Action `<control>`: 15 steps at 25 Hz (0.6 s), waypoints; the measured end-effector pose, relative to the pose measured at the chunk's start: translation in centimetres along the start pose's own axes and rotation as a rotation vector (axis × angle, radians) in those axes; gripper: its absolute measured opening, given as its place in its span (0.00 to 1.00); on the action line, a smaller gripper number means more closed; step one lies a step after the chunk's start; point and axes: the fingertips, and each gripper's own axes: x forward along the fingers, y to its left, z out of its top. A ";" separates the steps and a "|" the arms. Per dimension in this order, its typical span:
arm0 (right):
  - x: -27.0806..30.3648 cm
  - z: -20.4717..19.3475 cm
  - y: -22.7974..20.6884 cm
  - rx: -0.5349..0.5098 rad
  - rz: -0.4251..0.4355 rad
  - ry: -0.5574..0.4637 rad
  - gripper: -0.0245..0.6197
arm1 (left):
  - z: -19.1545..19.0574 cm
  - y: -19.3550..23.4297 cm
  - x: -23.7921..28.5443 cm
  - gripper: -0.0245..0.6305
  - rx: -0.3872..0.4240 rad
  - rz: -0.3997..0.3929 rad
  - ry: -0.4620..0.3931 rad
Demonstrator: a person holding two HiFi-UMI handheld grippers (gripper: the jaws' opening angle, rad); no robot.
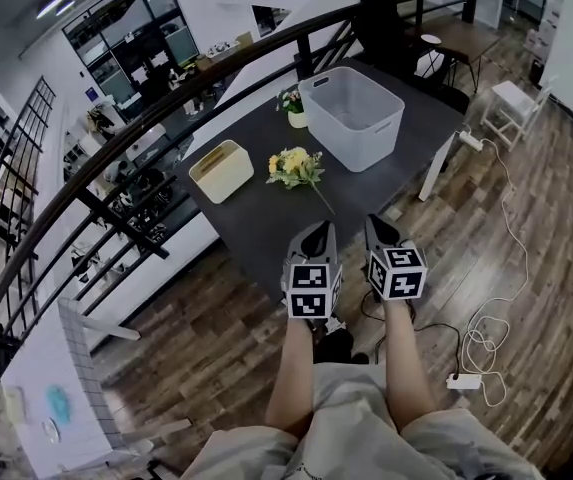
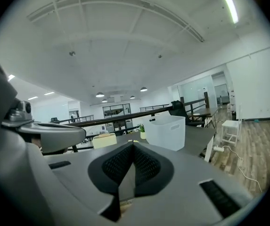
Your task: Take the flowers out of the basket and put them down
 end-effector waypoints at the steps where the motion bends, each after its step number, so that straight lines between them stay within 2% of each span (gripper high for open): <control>1: -0.1 -0.1 -0.2 0.001 -0.009 0.002 0.06 | 0.0 0.0 0.0 0.07 -0.001 0.001 0.003; 5: -0.5 -0.1 -1.4 0.014 -0.055 -0.011 0.06 | 0.8 -0.5 0.1 0.07 0.005 -0.003 -0.006; 9: -0.6 -0.1 -1.3 0.042 -0.034 -0.018 0.06 | 1.7 -0.7 0.4 0.07 0.024 0.003 -0.016; 15: -0.8 -1.5 -0.8 0.056 -0.007 0.009 0.05 | 0.9 -1.8 0.8 0.07 0.019 -0.010 0.011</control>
